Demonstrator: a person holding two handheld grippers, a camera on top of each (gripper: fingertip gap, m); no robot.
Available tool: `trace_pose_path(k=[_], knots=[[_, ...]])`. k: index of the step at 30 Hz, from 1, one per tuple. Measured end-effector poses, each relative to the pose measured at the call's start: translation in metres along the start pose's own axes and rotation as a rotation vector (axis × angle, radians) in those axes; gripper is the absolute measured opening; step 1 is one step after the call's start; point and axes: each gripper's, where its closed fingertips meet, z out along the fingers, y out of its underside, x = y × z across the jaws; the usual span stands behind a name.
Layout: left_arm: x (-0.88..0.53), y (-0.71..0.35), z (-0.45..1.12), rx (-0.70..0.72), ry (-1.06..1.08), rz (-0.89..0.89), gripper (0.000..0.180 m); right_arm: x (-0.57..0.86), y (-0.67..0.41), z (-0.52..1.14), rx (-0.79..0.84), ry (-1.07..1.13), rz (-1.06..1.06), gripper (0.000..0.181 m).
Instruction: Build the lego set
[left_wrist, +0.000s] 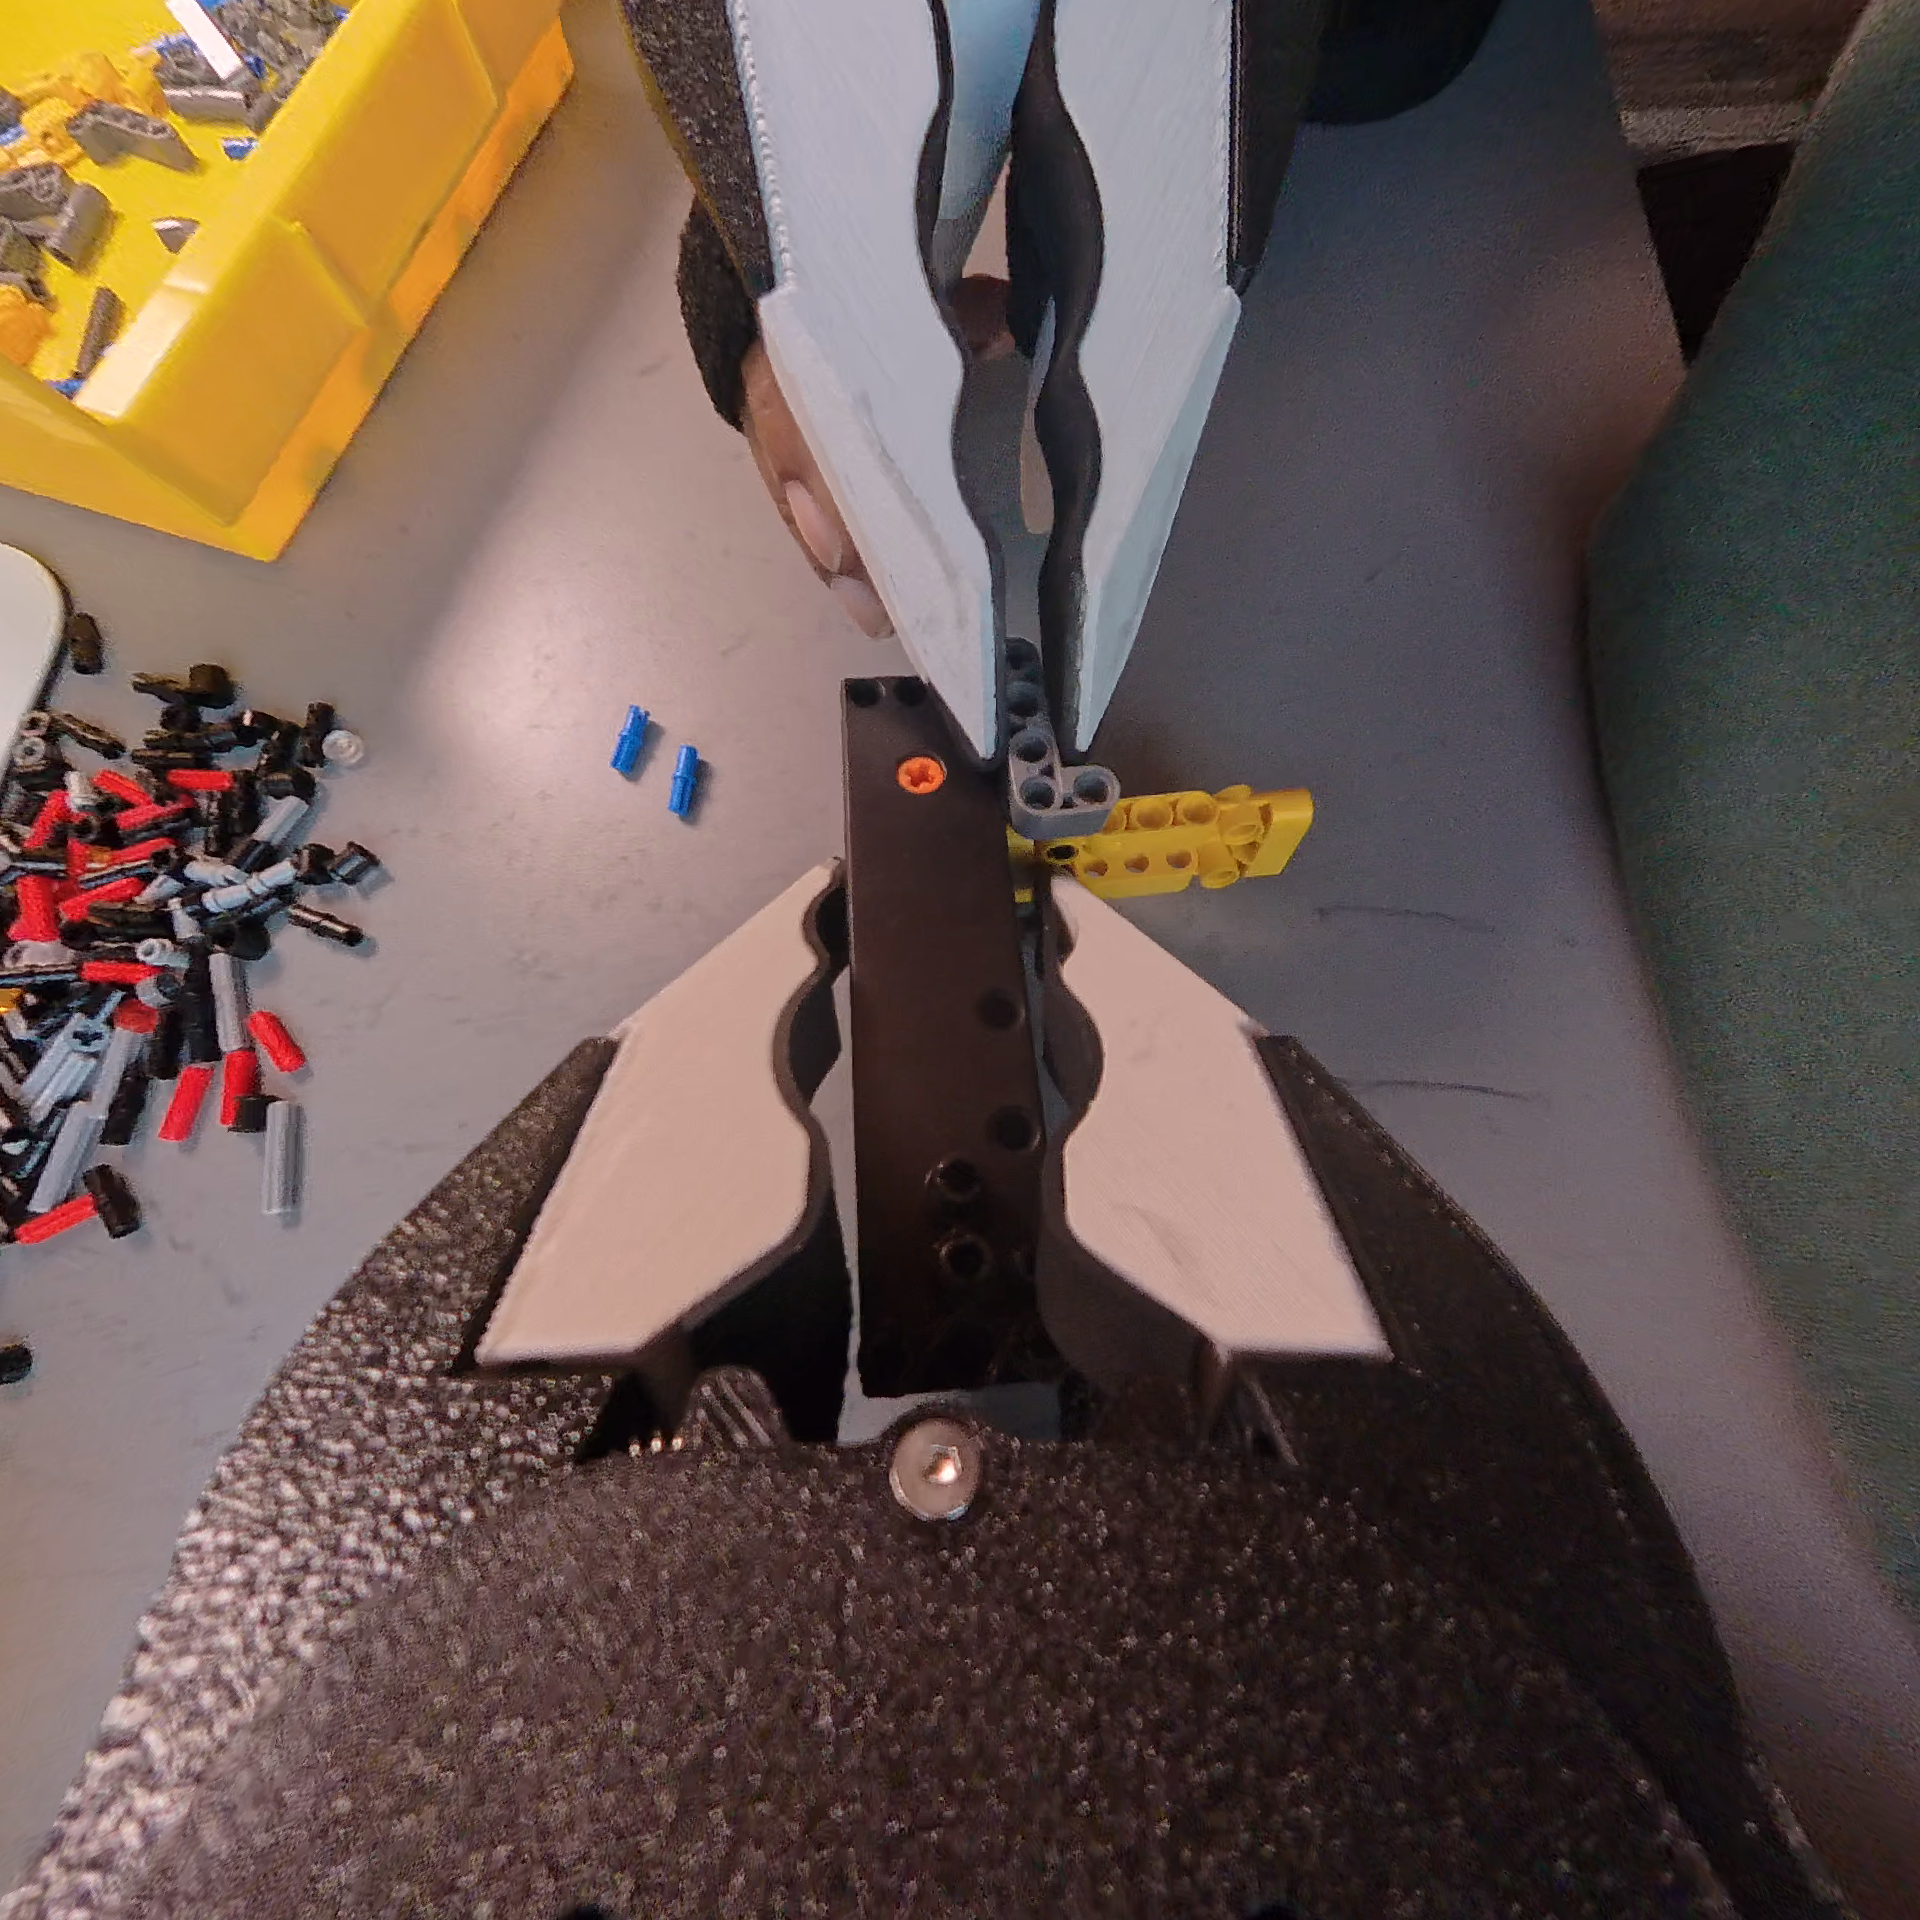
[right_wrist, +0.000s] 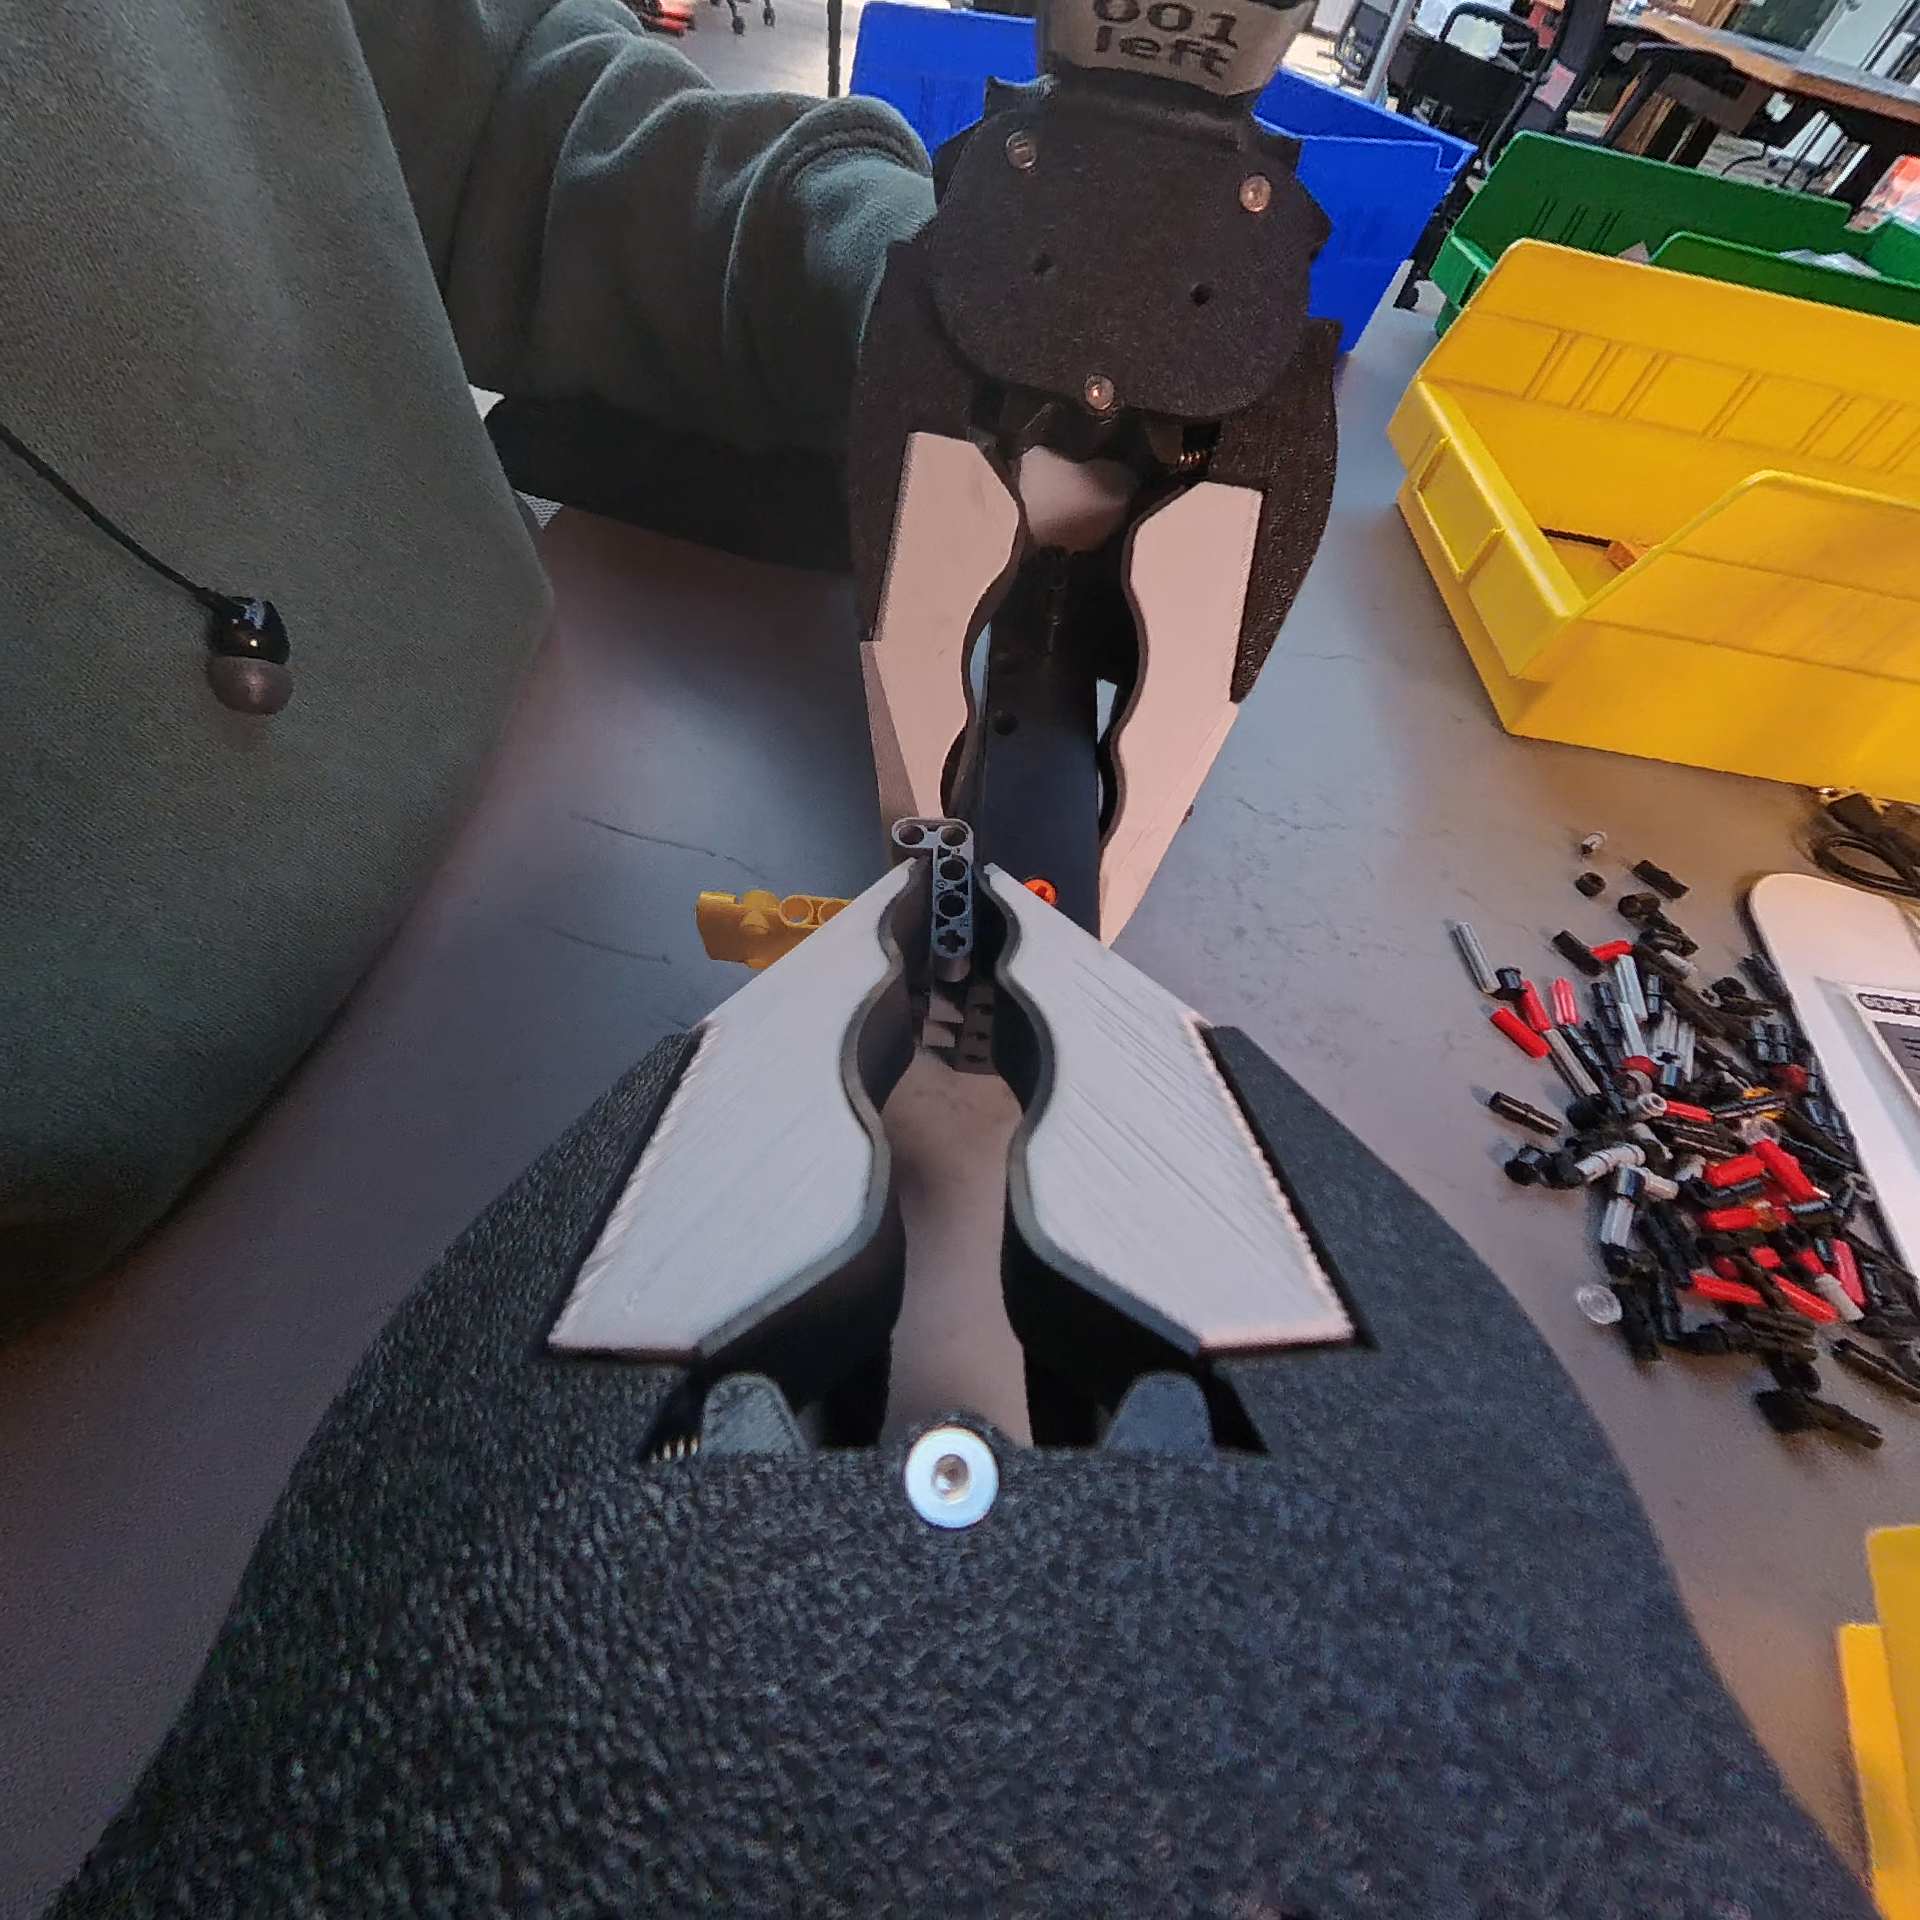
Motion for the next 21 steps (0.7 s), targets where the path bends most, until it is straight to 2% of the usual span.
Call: trace_pose_path(k=[5,9,11,21], knots=[[-0.004,0.000,-0.009,0.023,-0.054,0.056,0.046,0.000,-0.002,0.003,-0.002,0.002,0.014,0.006],[-0.007,-0.012,-0.023,0.112,-0.063,0.039,0.047,0.004,-0.002,0.003,0.000,0.009,0.045,0.006],[-0.006,-0.013,-0.021,0.110,-0.057,0.032,0.050,0.005,-0.002,0.004,-0.001,0.015,0.047,0.006],[-0.003,-0.014,-0.012,0.117,-0.024,-0.006,0.042,0.009,-0.002,0.005,-0.007,0.050,0.047,0.006]])
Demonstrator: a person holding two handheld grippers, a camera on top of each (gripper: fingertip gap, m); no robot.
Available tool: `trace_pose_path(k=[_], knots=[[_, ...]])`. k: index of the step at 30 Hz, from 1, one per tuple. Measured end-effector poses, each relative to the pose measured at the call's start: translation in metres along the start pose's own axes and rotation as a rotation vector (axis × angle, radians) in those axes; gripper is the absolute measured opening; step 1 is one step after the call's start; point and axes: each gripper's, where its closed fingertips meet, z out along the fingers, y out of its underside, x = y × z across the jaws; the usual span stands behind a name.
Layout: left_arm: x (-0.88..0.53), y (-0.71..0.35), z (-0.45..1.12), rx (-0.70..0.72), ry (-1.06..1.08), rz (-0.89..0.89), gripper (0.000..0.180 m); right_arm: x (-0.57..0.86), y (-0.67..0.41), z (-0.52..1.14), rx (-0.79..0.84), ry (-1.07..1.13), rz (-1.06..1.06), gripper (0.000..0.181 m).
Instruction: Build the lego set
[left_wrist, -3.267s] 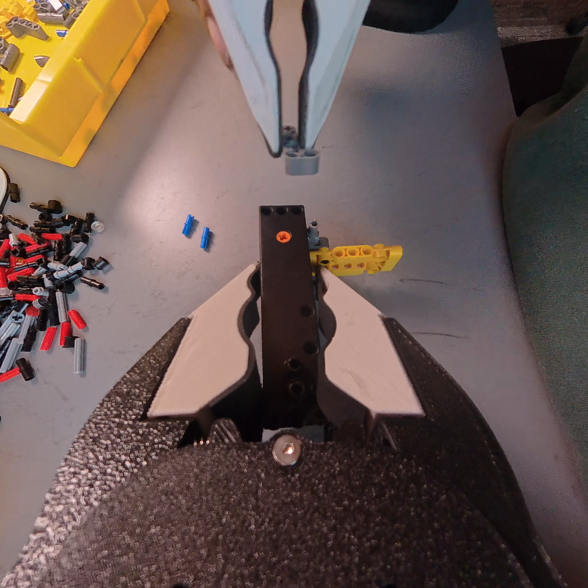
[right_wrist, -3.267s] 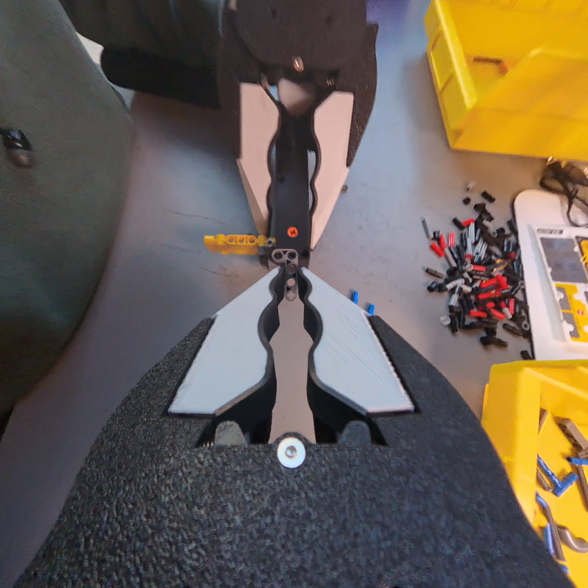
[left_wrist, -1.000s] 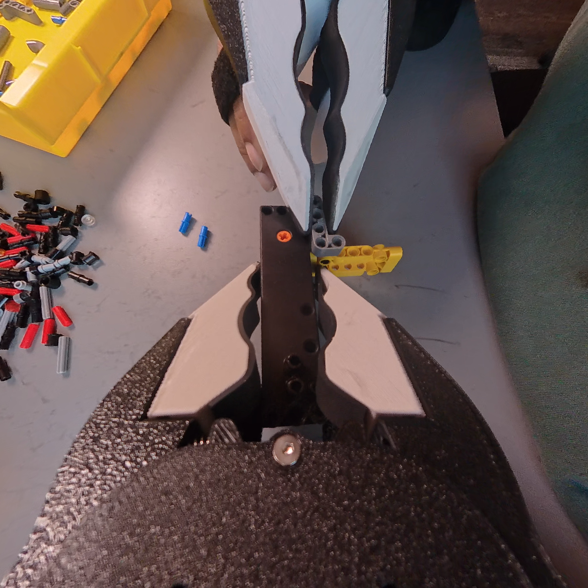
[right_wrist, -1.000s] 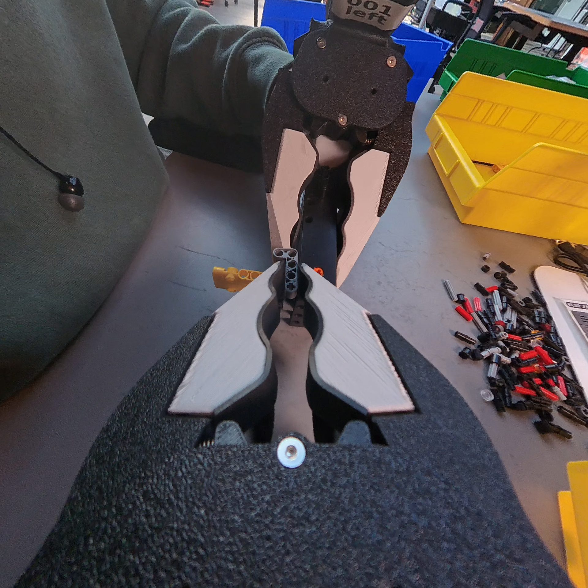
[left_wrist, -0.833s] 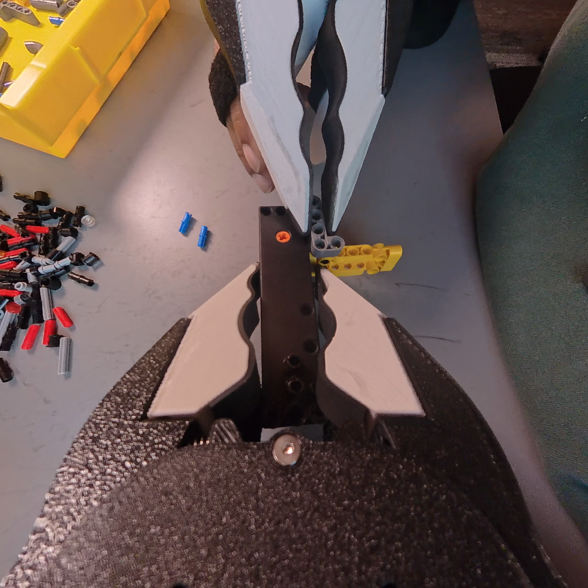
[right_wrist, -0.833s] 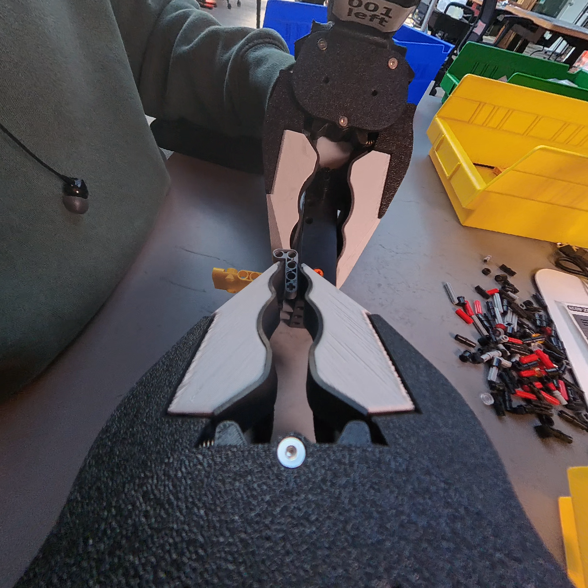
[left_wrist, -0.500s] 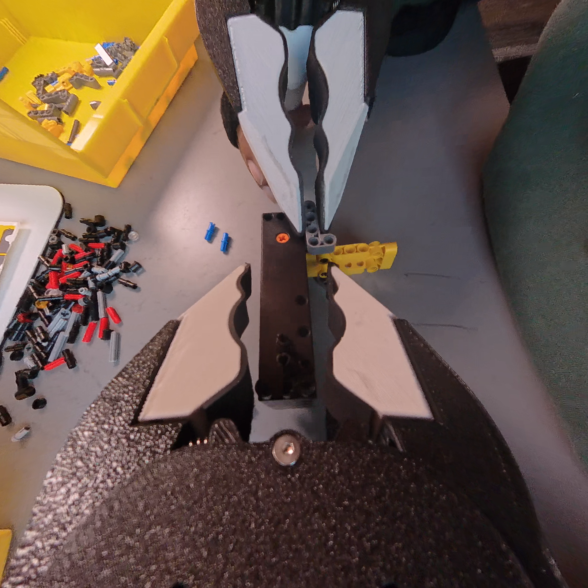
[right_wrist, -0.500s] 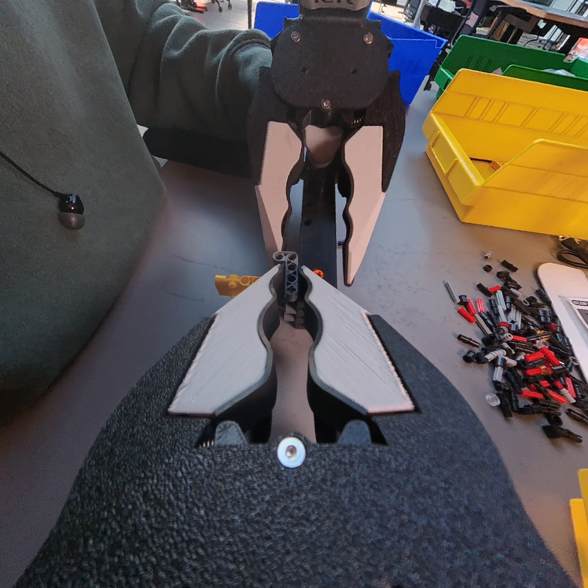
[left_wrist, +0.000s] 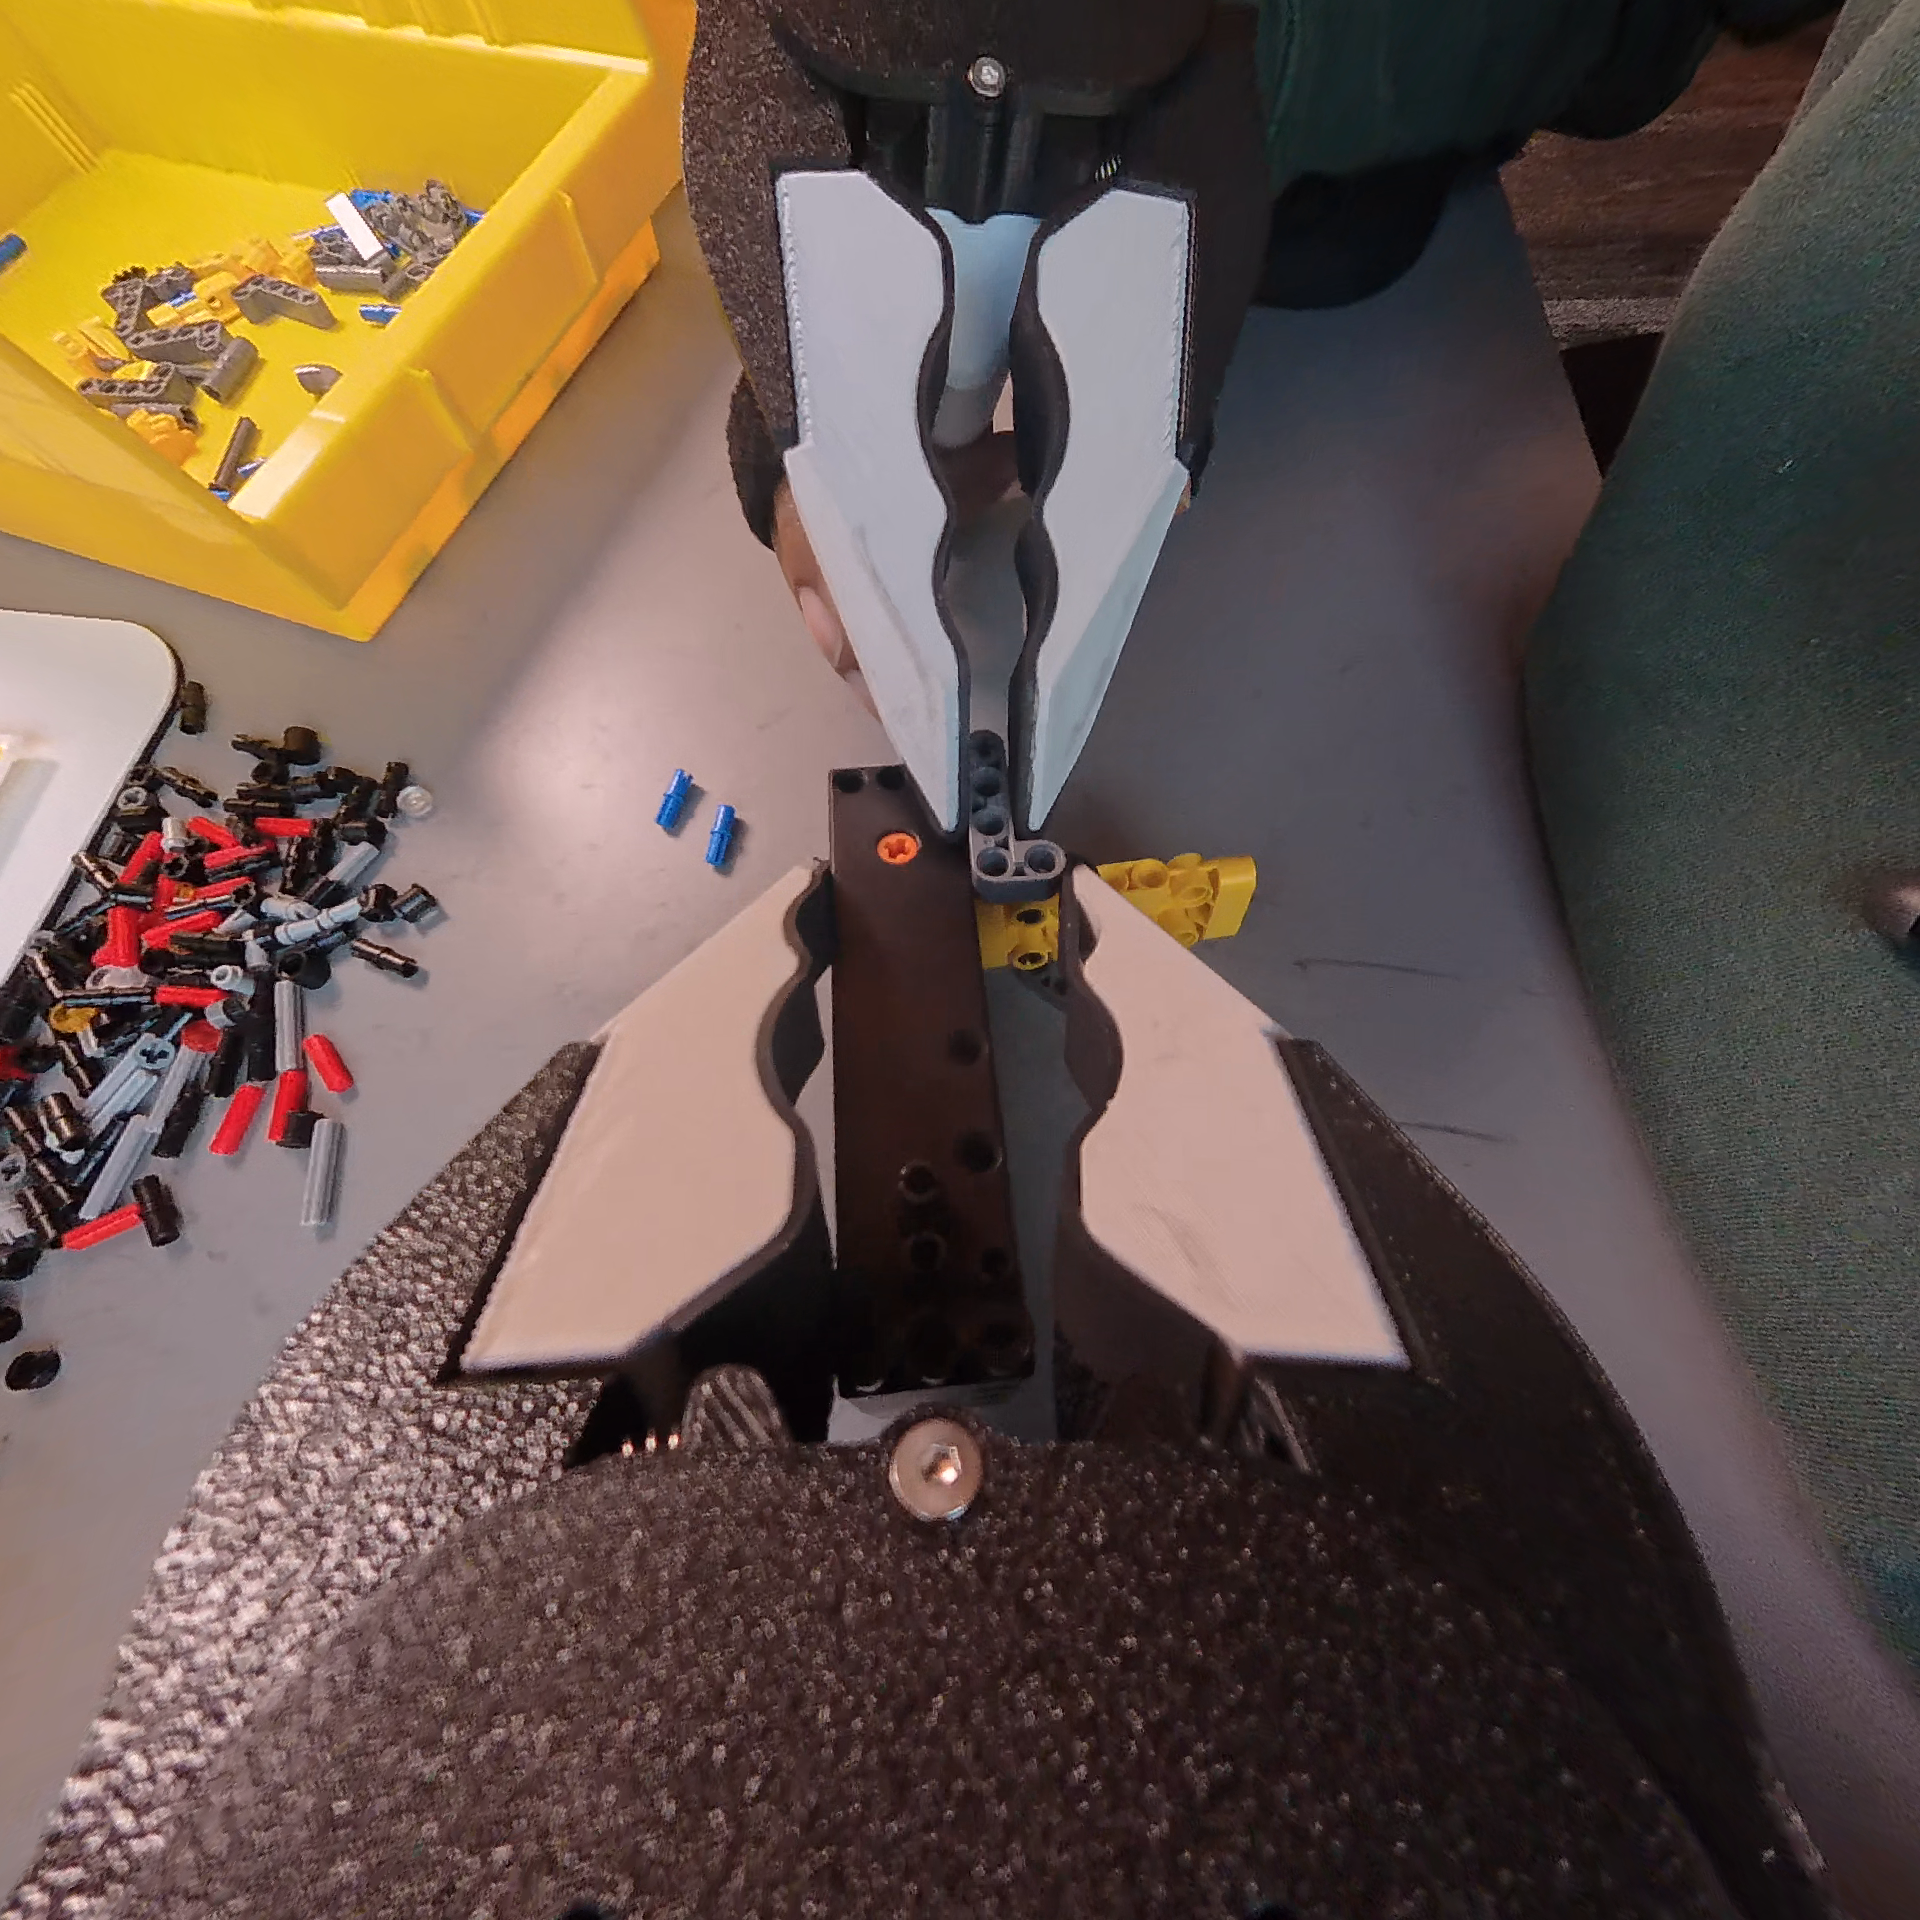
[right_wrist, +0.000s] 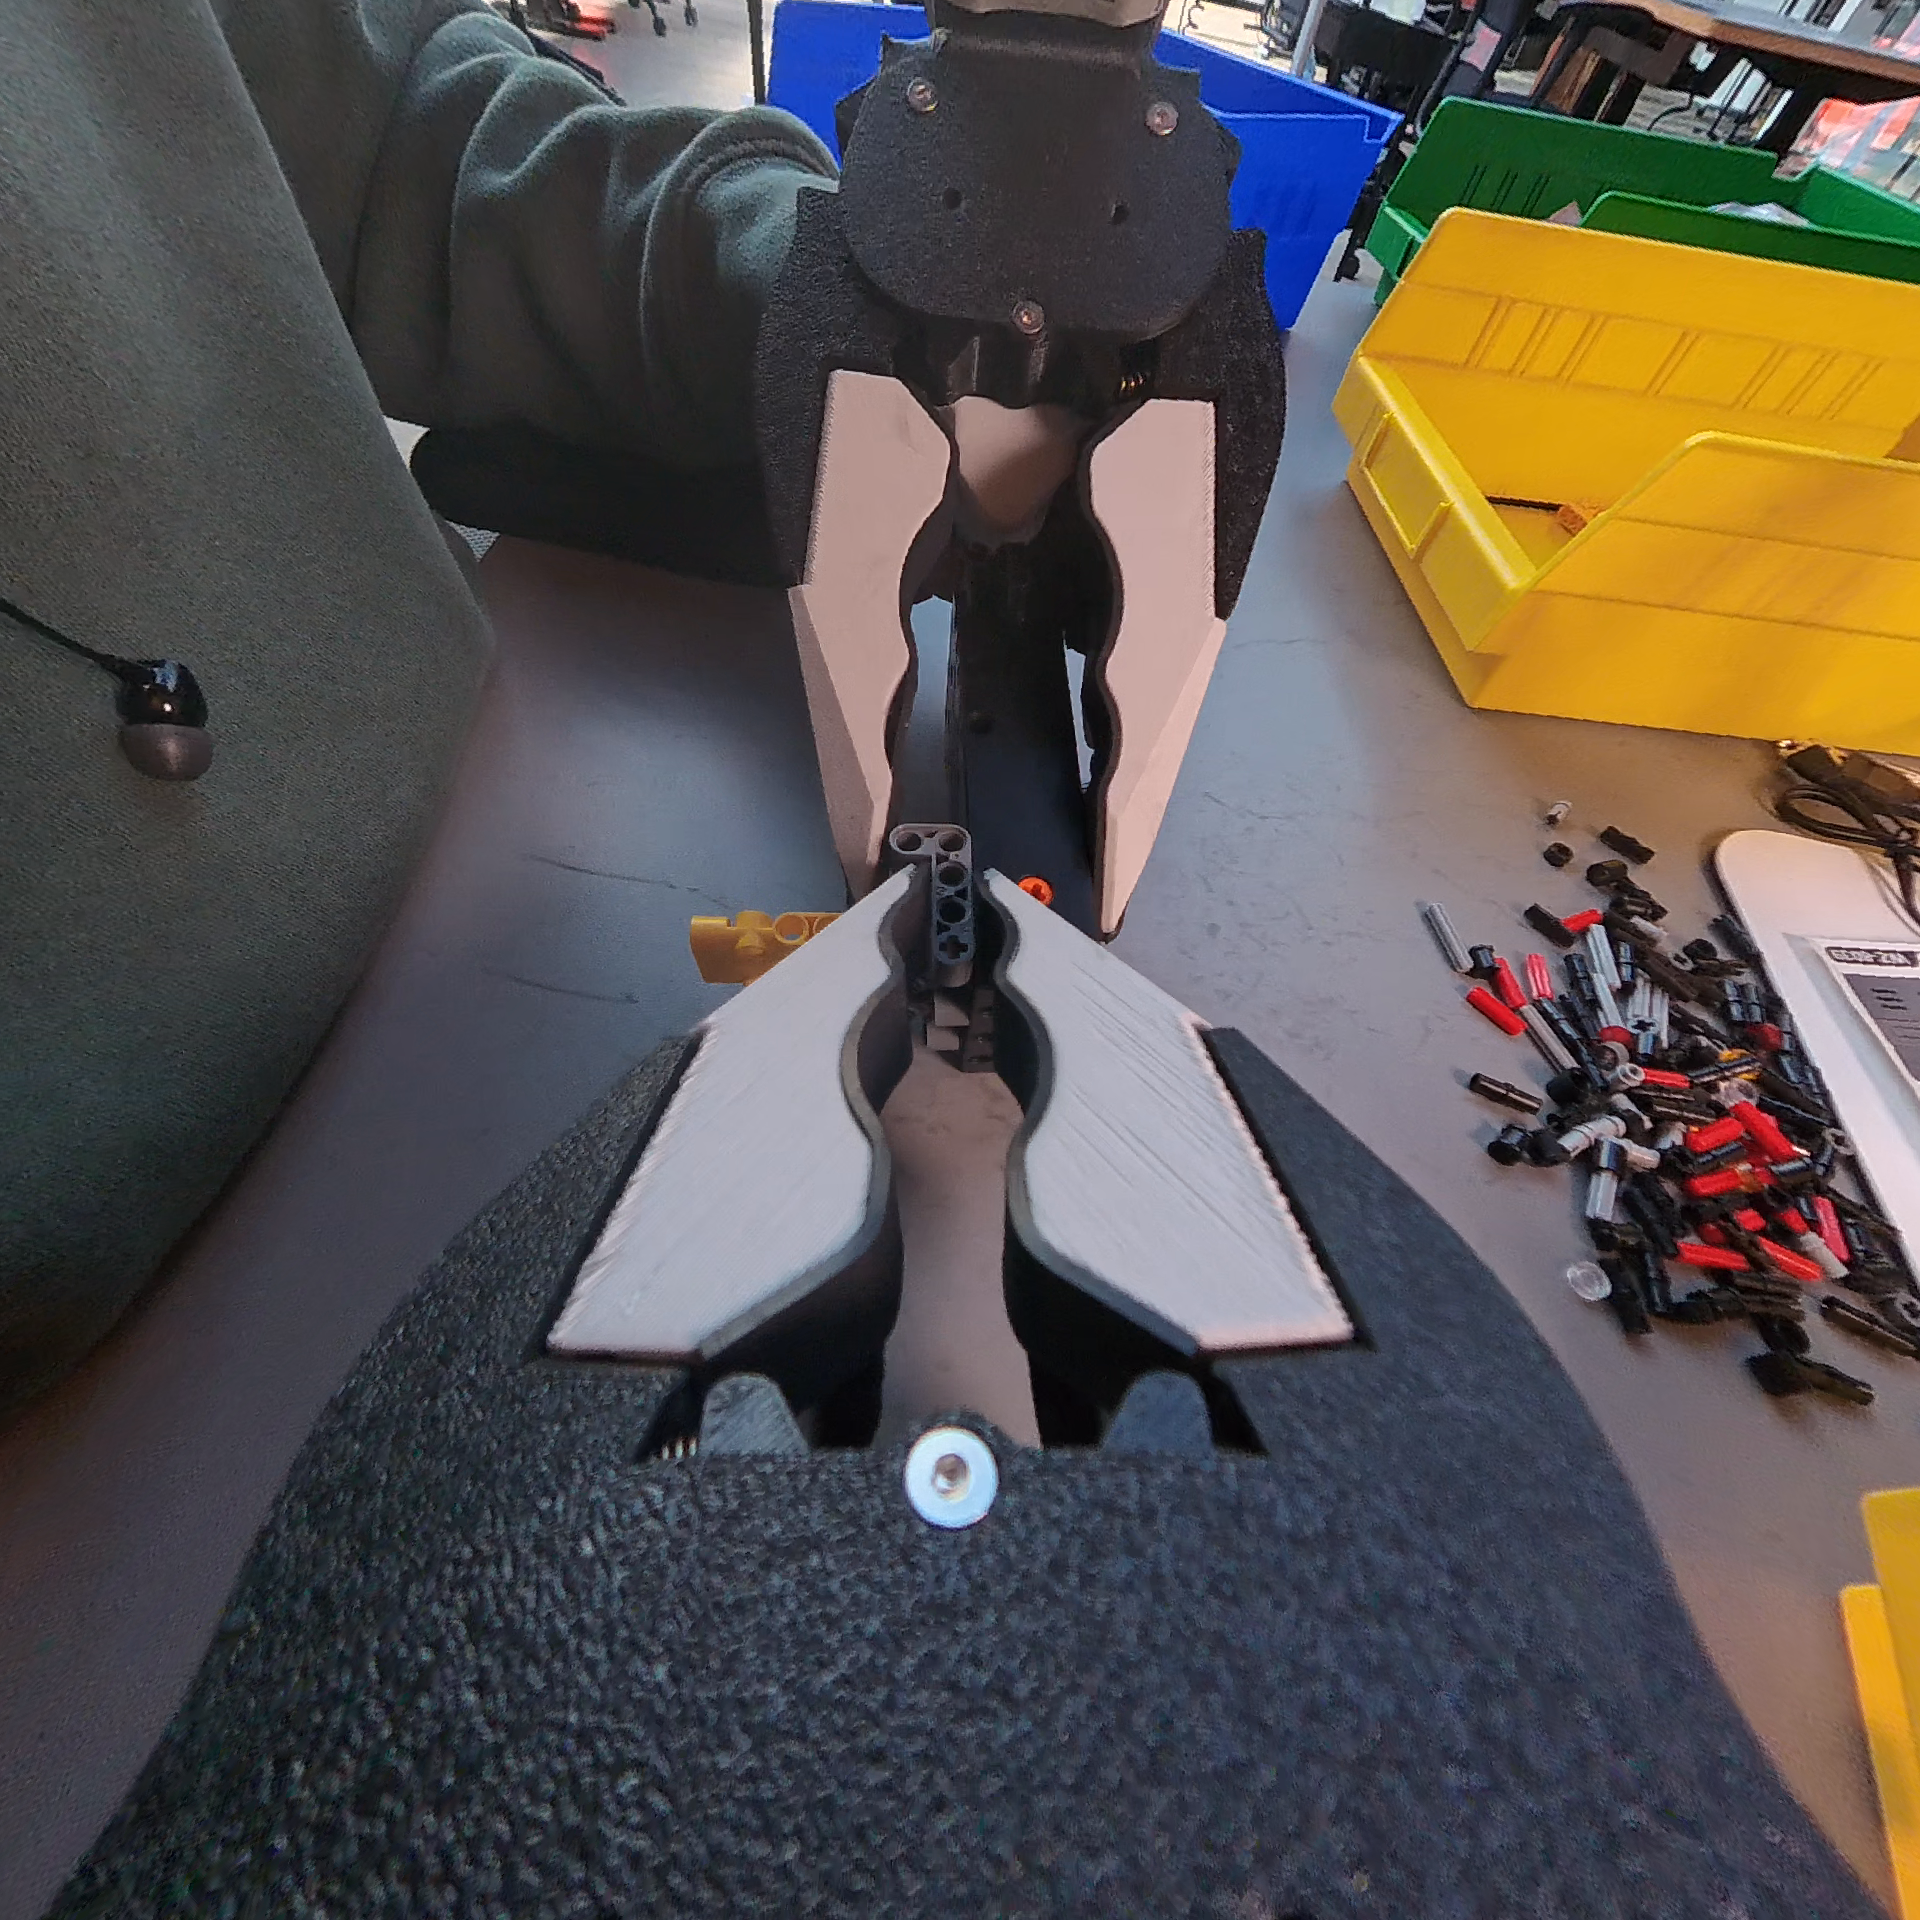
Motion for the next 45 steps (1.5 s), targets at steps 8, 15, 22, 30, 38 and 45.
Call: trace_pose_path(k=[8,15,22,30,38,45], knots=[[-0.0008,0.0004,0.0000,-0.004,-0.006,-0.004,0.042,-0.0018,0.0032,-0.0036,-0.067,-0.013,-0.021,0.015],[-0.0010,0.0006,0.0002,-0.010,-0.015,0.001,0.042,0.0000,-0.0018,-0.0087,-0.184,-0.003,-0.054,0.023],[-0.0008,0.0007,0.0001,-0.011,-0.018,0.004,0.042,0.0007,0.0037,-0.0070,-0.336,0.014,-0.087,0.007],[-0.0006,0.0009,0.0000,-0.007,-0.016,0.003,0.042,0.0007,0.0037,-0.0066,-0.334,0.019,-0.084,0.006],[-0.0002,0.0010,0.0000,-0.015,-0.023,0.009,0.042,-0.0009,0.0000,-0.0086,-0.343,0.033,-0.108,0.003],[-0.0002,0.0008,-0.0002,-0.004,-0.018,0.002,0.042,-0.0001,0.0009,-0.0084,-0.352,0.047,-0.105,0.002]])
